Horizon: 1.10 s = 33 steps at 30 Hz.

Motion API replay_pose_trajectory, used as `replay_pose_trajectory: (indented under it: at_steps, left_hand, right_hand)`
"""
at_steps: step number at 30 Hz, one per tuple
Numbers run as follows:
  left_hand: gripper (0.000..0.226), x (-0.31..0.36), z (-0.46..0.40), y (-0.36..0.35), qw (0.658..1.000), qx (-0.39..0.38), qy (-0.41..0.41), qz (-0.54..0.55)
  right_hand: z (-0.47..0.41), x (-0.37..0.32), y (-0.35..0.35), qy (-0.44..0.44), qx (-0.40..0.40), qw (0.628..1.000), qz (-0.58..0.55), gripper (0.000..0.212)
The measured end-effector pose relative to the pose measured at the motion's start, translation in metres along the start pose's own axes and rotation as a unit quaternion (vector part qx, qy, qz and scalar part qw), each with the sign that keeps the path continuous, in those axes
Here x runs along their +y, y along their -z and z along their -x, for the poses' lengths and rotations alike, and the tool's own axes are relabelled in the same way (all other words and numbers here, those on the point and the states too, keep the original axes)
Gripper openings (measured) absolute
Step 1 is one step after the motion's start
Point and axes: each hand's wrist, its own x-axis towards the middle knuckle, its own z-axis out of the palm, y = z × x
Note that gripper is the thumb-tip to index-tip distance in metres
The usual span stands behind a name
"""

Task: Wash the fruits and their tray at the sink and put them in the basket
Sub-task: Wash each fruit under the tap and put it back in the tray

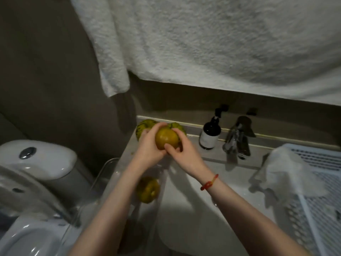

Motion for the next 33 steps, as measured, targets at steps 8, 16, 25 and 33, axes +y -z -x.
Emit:
replay_pose_trajectory:
  at_steps: [8, 16, 25, 33]
  left_hand:
    - [0.065, 0.036, 0.006, -0.100, 0.979, -0.155, 0.037, 0.128]
    - [0.024, 0.036, 0.006, -0.159, 0.763, -0.254, 0.347, 0.482]
    - [0.044, 0.045, -0.003, -0.189, 0.649, -0.212, 0.430, 0.591]
    - [0.048, 0.045, -0.007, -0.196, 0.634, -0.208, 0.456, 0.589]
  right_hand:
    - [0.061, 0.051, 0.072, -0.100, 0.069, 0.986, 0.114, 0.048]
    - [0.042, 0.052, 0.166, -0.148, 0.300, 0.926, 0.176, 0.045]
    - [0.006, 0.039, 0.176, -0.285, 0.175, 0.938, -0.091, 0.026]
    - [-0.005, 0.035, 0.179, -0.279, 0.181, 0.930, -0.157, 0.037]
